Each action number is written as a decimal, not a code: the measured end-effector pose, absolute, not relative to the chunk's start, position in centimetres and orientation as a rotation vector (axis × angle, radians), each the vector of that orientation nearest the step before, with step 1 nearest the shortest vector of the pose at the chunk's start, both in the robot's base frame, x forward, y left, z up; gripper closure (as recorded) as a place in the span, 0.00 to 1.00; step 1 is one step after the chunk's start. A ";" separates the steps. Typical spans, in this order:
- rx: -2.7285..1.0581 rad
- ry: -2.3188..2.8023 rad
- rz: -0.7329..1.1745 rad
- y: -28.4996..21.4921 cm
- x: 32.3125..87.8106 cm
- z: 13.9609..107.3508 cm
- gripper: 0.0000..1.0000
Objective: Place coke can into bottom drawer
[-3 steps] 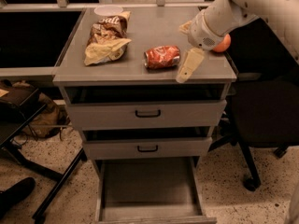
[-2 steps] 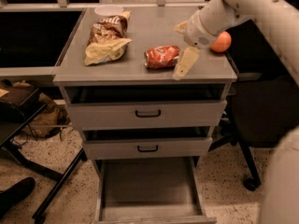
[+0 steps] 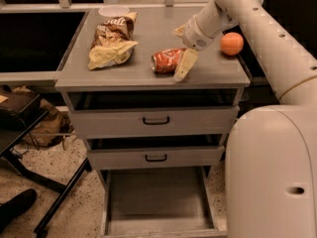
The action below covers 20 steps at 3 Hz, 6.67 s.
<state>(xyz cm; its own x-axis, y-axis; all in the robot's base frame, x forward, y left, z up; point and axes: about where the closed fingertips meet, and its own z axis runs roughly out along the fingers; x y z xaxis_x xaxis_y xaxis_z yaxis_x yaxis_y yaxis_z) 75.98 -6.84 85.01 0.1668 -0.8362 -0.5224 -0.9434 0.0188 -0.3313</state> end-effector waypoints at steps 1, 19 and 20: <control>-1.831 1.685 0.223 -6.8 76.0 85.0 0.19; -1.035 2.060 0.715 -2.0 49.3 40.6 1.00; -0.998 2.054 0.650 -3.2 51.8 36.2 1.00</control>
Offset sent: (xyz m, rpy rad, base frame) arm 0.0000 0.0001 -0.0001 0.0000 0.0001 0.0001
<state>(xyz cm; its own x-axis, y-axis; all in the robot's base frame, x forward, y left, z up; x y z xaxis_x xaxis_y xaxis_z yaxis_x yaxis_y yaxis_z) 51.80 -3.18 36.18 -0.4156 -0.4354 -0.7985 -0.8157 0.5668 0.1154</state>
